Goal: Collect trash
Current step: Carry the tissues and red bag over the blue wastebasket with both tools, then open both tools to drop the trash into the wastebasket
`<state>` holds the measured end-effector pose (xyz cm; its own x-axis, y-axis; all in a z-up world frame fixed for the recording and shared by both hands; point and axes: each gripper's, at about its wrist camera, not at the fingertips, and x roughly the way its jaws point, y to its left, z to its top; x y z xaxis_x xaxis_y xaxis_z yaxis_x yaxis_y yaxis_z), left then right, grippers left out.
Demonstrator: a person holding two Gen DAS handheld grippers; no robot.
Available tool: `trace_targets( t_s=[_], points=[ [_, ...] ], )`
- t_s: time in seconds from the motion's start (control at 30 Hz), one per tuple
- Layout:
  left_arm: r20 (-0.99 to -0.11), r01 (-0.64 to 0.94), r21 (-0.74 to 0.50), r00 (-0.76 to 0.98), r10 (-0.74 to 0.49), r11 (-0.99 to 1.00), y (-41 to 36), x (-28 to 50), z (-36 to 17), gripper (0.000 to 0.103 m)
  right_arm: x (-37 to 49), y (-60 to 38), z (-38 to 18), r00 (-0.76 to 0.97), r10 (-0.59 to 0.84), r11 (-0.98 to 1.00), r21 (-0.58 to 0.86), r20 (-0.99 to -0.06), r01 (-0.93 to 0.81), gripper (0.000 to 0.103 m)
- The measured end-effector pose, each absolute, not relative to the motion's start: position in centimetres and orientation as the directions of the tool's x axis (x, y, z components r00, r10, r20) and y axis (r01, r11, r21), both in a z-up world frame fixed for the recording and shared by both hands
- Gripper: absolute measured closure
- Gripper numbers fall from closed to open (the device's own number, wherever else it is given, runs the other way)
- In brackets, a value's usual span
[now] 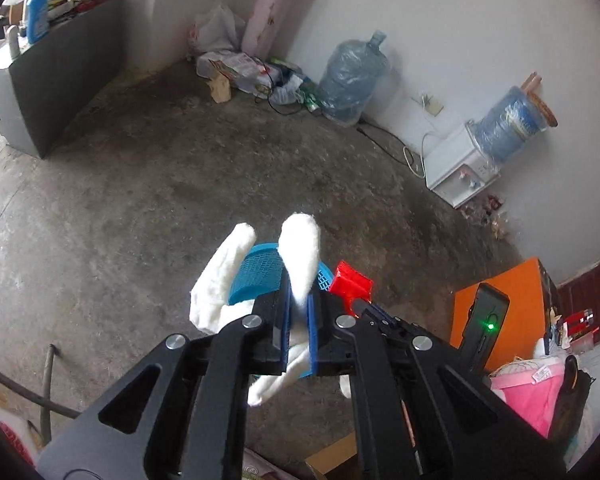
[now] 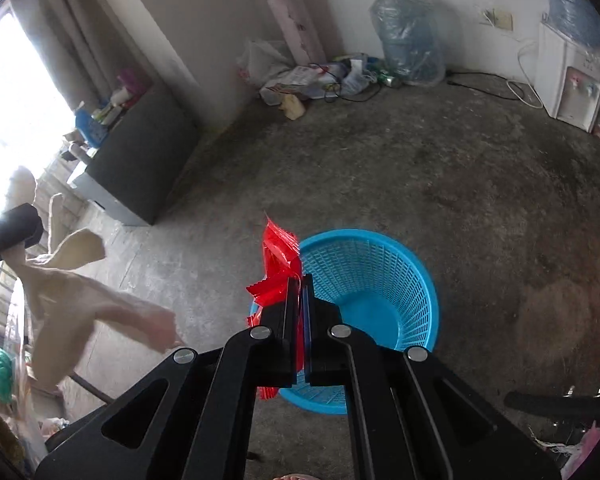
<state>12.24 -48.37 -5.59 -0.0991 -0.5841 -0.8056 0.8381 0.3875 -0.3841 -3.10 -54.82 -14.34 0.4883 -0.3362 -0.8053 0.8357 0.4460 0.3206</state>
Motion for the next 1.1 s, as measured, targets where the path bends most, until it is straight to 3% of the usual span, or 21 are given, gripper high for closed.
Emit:
trace_targets(
  t_s=[0.03,0.1,0.17,0.27,0.37,0.4,0.57,0.67,0.77,0.83,0.93,1.1],
  points=[
    [-0.821,0.838,-0.392,-0.133,-0.555,0.38,-50.1,11.8,-7.2,0.098,-3.1,-55.6,-15.4,0.474,-0.335,0.434,0.313,-0.814,0.845,0.101],
    [-0.851,0.841,-0.383,-0.16,-0.501,0.382,-52.4,11.2,-9.9,0.085,-3.0,-57.2,-17.7,0.453,-0.318,0.414,0.308,-0.833,0.857,0.099],
    [-0.877,0.851,-0.345,-0.141,-0.459,0.397,-53.8,10.6,-12.0,0.056,-2.9,-58.6,-20.0,0.413,-0.282,0.39,0.29,-0.866,0.874,0.099],
    [-0.877,0.846,-0.336,-0.12,-0.464,0.415,-53.7,10.3,-12.8,0.053,-3.3,-59.7,-21.8,0.375,-0.247,0.346,0.28,-0.894,0.895,0.095],
    [-0.858,0.848,-0.336,-0.096,-0.505,0.41,-52.3,10.7,-11.8,0.043,-4.2,-59.4,-21.3,0.386,-0.277,0.329,0.291,-0.88,0.898,0.072],
    [-0.85,0.856,-0.324,-0.076,-0.522,0.403,-51.5,11.1,-11.5,0.042,-4.6,-59.0,-21.0,0.389,-0.298,0.325,0.29,-0.872,0.9,0.065],
    [-0.796,0.894,-0.256,0.02,-0.605,0.367,-48.7,10.5,-7.7,0.035,-5.7,-58.1,-19.0,0.409,-0.351,0.341,0.292,-0.842,0.893,0.063],
    [-0.76,0.894,-0.263,0.04,-0.649,0.363,-46.4,10.0,-4.9,0.032,-5.8,-57.2,-16.5,0.426,-0.395,0.371,0.283,-0.814,0.884,0.055],
    [-0.723,0.884,-0.282,0.059,-0.688,0.373,-43.1,9.4,-2.1,0.03,-5.5,-55.1,-13.0,0.448,-0.447,0.426,0.256,-0.775,0.868,0.038],
    [-0.714,0.884,-0.282,0.066,-0.697,0.373,-40.5,8.9,-0.4,0.03,-5.3,-53.2,-10.2,0.474,-0.491,0.47,0.235,-0.731,0.851,0.021],
    [-0.718,0.892,-0.216,0.129,-0.684,0.396,-36.8,7.9,1.8,0.03,-4.6,-49.9,-6.1,0.5,-0.562,0.537,0.168,-0.659,0.826,0.007],
    [-0.666,0.858,-0.171,0.262,-0.698,0.484,-28.1,7.1,5.3,0.03,-2.5,-43.5,-0.9,0.559,-0.612,0.655,0.036,-0.559,0.754,0.006]
  ],
)
